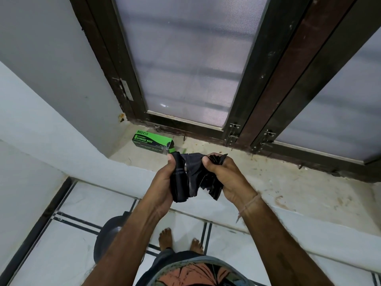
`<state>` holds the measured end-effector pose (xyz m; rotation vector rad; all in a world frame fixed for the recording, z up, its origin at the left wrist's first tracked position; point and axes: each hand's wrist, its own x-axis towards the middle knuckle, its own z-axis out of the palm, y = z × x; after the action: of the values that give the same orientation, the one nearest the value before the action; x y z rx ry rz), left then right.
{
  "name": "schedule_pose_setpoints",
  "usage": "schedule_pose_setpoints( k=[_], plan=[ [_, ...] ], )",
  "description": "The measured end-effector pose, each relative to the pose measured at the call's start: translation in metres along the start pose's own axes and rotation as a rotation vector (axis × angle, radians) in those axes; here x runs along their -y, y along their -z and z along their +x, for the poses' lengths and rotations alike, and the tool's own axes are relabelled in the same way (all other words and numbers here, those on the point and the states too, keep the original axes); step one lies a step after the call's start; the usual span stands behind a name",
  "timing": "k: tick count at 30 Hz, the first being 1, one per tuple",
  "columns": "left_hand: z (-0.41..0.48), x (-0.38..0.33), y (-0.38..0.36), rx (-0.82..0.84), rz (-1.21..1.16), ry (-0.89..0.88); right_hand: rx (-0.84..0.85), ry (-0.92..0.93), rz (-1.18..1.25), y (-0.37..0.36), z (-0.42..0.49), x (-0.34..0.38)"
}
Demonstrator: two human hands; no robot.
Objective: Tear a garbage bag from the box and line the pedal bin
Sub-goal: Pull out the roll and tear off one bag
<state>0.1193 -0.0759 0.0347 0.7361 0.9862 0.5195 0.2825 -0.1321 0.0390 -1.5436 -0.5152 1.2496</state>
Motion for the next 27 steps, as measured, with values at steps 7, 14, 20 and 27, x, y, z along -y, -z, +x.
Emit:
schedule_pose_setpoints(
  k=[7, 14, 20, 27],
  plan=[
    [-0.001, 0.003, 0.0, 0.015, 0.084, -0.016, 0.072, 0.01, 0.042, -0.005, -0.001, -0.005],
    [-0.004, 0.003, 0.001, 0.054, 0.171, -0.053, 0.05, 0.029, -0.028, -0.006, 0.001, -0.006],
    [-0.007, -0.006, -0.004, 0.123, 0.011, 0.042, 0.14, -0.169, 0.358, -0.012, -0.004, -0.002],
    [-0.003, 0.001, -0.008, 0.056, -0.415, 0.069, 0.213, -0.225, 0.741, -0.02, -0.005, -0.011]
  ],
)
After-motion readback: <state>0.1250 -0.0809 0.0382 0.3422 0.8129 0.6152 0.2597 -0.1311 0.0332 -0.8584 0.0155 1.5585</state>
